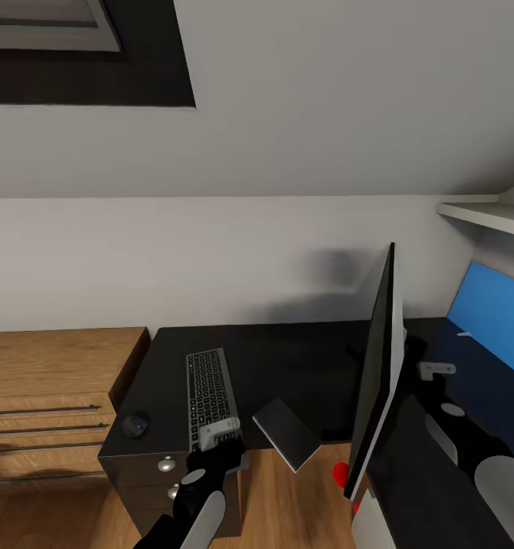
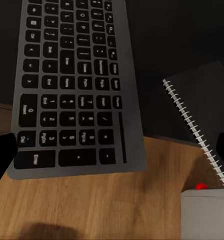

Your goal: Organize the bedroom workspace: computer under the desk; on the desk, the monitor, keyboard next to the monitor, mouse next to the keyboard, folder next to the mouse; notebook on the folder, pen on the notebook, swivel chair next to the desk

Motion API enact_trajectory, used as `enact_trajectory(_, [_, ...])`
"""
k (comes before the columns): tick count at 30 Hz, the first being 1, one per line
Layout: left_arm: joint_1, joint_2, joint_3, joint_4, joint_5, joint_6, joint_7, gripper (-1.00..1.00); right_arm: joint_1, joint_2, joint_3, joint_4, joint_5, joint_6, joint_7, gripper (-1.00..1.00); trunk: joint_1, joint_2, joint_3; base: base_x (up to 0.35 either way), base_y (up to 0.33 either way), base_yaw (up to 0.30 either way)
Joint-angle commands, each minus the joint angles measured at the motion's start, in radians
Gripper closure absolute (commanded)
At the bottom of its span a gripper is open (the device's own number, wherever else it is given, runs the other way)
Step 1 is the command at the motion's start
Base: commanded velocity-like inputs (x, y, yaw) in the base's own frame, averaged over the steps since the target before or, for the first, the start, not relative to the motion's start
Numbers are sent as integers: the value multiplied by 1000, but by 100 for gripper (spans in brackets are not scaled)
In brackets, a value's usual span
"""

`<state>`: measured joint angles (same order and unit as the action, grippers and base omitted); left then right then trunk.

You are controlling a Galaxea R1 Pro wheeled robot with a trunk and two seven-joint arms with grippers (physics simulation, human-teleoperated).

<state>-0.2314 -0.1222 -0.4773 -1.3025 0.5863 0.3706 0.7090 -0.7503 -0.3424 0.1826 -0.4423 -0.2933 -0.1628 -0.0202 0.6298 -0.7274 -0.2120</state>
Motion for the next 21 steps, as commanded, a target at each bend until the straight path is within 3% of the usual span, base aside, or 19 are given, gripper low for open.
enact_trajectory(1, [-1, 0, -1, -1, 5, 3, 7, -100, -1, -1, 8, 3, -11, -4, -3, -100, 0, -1, -2, 0, 0, 0])
enact_trajectory(21, [-1, 0, -1, 1, 6, 3, 6, -100, -1, 0, 6, 49, -13, -5, -30, -100, 0, -1, -2, 0, -30, 0])
